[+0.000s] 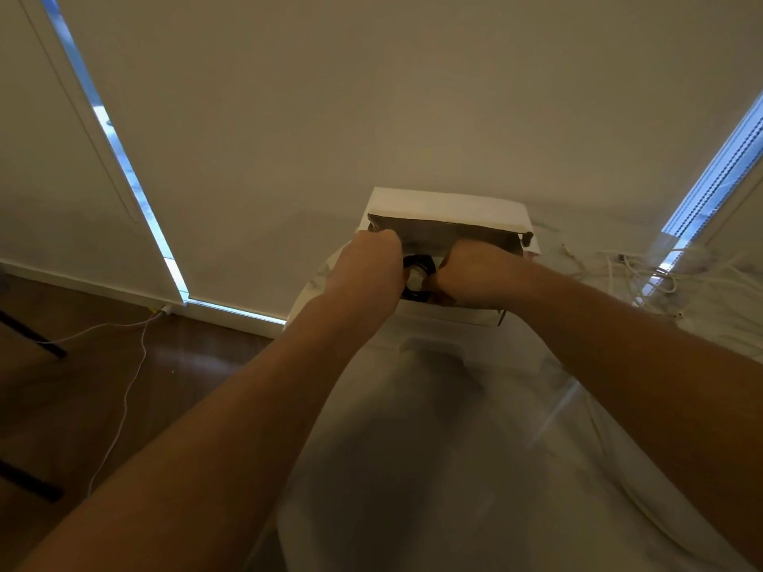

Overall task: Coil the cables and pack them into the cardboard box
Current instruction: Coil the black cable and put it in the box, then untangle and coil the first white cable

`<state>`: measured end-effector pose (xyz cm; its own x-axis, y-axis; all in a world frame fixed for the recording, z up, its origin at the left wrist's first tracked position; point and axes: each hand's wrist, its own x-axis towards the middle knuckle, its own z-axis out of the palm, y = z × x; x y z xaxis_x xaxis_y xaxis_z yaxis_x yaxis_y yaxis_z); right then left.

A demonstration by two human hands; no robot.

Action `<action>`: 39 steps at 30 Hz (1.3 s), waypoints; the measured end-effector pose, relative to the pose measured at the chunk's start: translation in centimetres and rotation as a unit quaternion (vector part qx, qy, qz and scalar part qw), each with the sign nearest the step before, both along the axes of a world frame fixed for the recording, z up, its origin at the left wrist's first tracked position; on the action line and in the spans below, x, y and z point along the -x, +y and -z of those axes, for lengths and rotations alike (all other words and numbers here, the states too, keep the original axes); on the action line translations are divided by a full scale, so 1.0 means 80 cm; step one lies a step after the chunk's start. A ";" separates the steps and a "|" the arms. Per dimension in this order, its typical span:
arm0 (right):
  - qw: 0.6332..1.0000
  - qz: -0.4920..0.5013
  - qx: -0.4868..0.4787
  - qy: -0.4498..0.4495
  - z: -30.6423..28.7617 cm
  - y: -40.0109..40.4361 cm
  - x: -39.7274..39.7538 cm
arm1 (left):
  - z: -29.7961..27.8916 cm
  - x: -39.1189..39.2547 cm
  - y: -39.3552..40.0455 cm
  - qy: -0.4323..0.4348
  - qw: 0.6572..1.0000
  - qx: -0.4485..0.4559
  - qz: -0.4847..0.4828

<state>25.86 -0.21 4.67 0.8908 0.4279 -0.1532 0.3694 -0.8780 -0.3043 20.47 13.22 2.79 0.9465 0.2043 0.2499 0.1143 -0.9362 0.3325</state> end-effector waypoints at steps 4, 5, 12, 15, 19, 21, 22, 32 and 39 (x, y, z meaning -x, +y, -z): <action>1.000 0.002 0.023 -0.002 0.009 0.009 -0.005 | 0.001 -0.003 0.000 0.026 0.999 -0.032 0.002; 1.000 0.000 0.015 -0.005 0.010 0.010 -0.005 | 0.000 -0.004 0.000 0.033 0.999 -0.038 0.002; 0.999 0.011 -0.043 -0.032 0.010 0.001 -0.003 | 0.002 -0.005 0.004 0.024 0.998 -0.050 0.012; 0.994 -0.002 -0.084 -0.066 0.000 -0.016 0.016 | -0.005 0.004 0.002 -0.018 0.999 -0.007 0.035; 0.978 -0.019 -0.168 -0.120 -0.019 -0.069 0.063 | -0.026 0.046 -0.021 -0.103 0.989 0.027 0.104; 0.972 -0.010 -0.201 -0.122 -0.028 -0.108 0.086 | -0.032 0.071 -0.041 -0.135 0.977 0.073 0.146; 0.970 -0.001 -0.216 -0.114 -0.032 -0.129 0.096 | -0.034 0.083 -0.054 -0.141 0.971 0.095 0.167; 0.951 0.103 -0.277 -0.087 -0.031 -0.295 0.164 | -0.024 0.122 -0.193 -0.075 0.928 0.187 0.314; 0.939 0.121 -0.308 -0.089 -0.010 -0.326 0.155 | -0.020 0.087 -0.235 -0.091 0.929 0.169 0.317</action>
<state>13.49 -26.28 5.51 0.9615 0.1678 0.2175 0.2744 -0.6203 -0.7348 13.52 -5.59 4.42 0.8517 -0.2847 0.4399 -0.5113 -0.6351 0.5789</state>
